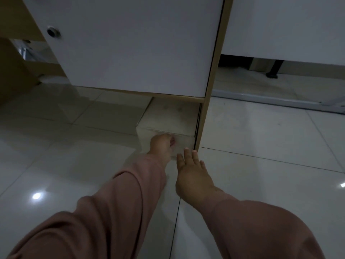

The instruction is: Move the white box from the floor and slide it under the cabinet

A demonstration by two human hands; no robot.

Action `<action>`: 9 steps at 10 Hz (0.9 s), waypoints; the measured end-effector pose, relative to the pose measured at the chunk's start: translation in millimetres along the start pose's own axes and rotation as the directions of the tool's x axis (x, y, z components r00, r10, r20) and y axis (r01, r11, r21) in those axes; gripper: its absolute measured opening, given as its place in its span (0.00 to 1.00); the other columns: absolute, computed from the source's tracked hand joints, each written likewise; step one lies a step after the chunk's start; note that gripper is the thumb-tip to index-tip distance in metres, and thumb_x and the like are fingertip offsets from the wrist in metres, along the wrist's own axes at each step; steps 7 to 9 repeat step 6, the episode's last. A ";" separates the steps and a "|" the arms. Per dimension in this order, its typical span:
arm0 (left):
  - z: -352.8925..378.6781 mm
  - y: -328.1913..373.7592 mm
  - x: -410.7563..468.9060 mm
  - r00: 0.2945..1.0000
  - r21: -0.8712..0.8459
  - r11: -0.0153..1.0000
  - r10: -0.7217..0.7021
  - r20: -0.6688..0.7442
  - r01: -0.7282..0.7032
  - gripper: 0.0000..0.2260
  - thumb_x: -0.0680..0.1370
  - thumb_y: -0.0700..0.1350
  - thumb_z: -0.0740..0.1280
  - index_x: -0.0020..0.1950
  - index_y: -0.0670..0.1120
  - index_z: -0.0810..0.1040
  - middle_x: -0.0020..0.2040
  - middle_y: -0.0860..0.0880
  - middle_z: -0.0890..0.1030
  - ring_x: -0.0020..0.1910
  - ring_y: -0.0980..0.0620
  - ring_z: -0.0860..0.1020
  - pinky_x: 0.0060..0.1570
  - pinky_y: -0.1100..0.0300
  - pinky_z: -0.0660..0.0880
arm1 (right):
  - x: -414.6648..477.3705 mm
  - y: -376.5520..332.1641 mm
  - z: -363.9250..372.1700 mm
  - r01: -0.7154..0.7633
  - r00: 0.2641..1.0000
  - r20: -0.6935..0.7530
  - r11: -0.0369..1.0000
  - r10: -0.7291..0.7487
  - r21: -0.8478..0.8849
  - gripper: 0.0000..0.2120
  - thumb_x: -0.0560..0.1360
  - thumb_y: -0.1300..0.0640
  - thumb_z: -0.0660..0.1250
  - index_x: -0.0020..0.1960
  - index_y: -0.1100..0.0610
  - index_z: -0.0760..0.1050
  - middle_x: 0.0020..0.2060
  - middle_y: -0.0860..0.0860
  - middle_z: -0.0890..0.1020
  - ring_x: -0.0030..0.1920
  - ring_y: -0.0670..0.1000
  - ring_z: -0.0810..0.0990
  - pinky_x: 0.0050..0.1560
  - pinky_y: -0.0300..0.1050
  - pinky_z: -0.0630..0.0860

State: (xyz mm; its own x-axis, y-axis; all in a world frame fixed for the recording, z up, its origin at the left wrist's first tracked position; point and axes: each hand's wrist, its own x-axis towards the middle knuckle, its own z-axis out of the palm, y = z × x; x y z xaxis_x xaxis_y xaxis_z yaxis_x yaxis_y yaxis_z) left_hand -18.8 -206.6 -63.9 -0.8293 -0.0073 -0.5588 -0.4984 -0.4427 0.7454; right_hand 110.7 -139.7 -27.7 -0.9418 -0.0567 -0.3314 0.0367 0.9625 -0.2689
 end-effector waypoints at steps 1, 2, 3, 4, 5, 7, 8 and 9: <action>2.5 2.1 -1.6 0.998 0.075 0.997 -0.015 0.060 0.010 0.11 0.79 0.35 0.58 0.39 0.41 0.74 0.40 0.45 0.76 0.41 0.50 0.75 0.45 0.58 0.75 | -1.9 -3.5 -3.7 -0.003 1.000 -0.004 1.000 0.003 0.012 0.36 0.76 0.63 0.56 0.78 0.59 0.41 0.78 0.59 0.40 0.78 0.61 0.39 0.77 0.59 0.44; 7.8 7.9 -2.8 0.987 0.300 0.954 -0.052 0.154 0.004 0.07 0.79 0.40 0.61 0.53 0.43 0.78 0.57 0.45 0.77 0.56 0.49 0.73 0.56 0.50 0.75 | -4.8 -5.2 -8.1 -0.006 1.000 0.000 0.999 0.006 0.032 0.36 0.76 0.62 0.57 0.78 0.59 0.42 0.79 0.59 0.43 0.78 0.60 0.42 0.78 0.58 0.48; 12.2 11.2 -7.3 0.965 0.498 0.866 -0.091 0.244 -0.045 0.27 0.80 0.41 0.60 0.78 0.50 0.59 0.74 0.48 0.66 0.71 0.47 0.66 0.70 0.45 0.67 | -8.8 -6.5 -12.5 -0.016 1.000 -0.007 0.999 0.016 0.039 0.36 0.76 0.61 0.59 0.78 0.59 0.43 0.79 0.59 0.47 0.78 0.60 0.46 0.77 0.56 0.51; 14.0 11.5 -23.5 0.958 0.606 0.786 -0.068 0.280 -0.121 0.31 0.80 0.40 0.60 0.80 0.49 0.51 0.80 0.49 0.57 0.78 0.48 0.58 0.75 0.52 0.56 | -15.1 -5.2 -19.3 -0.037 0.999 -0.025 0.998 0.038 0.051 0.35 0.76 0.60 0.58 0.78 0.59 0.44 0.79 0.59 0.48 0.78 0.60 0.47 0.77 0.56 0.53; 9.6 10.1 -40.7 0.953 0.703 0.673 0.010 0.303 -0.230 0.31 0.79 0.41 0.60 0.80 0.45 0.51 0.80 0.46 0.57 0.78 0.48 0.58 0.73 0.58 0.57 | -21.3 -5.2 -25.4 -0.048 0.997 -0.062 0.998 0.052 0.049 0.35 0.75 0.61 0.58 0.78 0.59 0.45 0.79 0.59 0.50 0.78 0.61 0.48 0.76 0.56 0.56; 3.2 9.8 -64.8 0.950 0.752 0.590 0.094 0.299 -0.295 0.31 0.78 0.42 0.61 0.80 0.45 0.54 0.79 0.46 0.59 0.77 0.49 0.61 0.69 0.63 0.60 | -32.1 -7.9 -30.3 -0.054 0.990 -0.127 0.998 0.059 0.044 0.36 0.74 0.62 0.58 0.77 0.59 0.46 0.78 0.59 0.53 0.77 0.61 0.50 0.75 0.57 0.58; 3.2 9.8 -64.8 0.950 0.752 0.590 0.094 0.299 -0.295 0.31 0.78 0.42 0.61 0.80 0.45 0.54 0.79 0.46 0.59 0.77 0.49 0.61 0.69 0.63 0.60 | -32.1 -7.9 -30.3 -0.054 0.990 -0.127 0.998 0.059 0.044 0.36 0.74 0.62 0.58 0.77 0.59 0.46 0.78 0.59 0.53 0.77 0.61 0.50 0.75 0.57 0.58; 3.2 9.8 -64.8 0.950 0.752 0.590 0.094 0.299 -0.295 0.31 0.78 0.42 0.61 0.80 0.45 0.54 0.79 0.46 0.59 0.77 0.49 0.61 0.69 0.63 0.60 | -32.1 -7.9 -30.3 -0.054 0.990 -0.127 0.998 0.059 0.044 0.36 0.74 0.62 0.58 0.77 0.59 0.46 0.78 0.59 0.53 0.77 0.61 0.50 0.75 0.57 0.58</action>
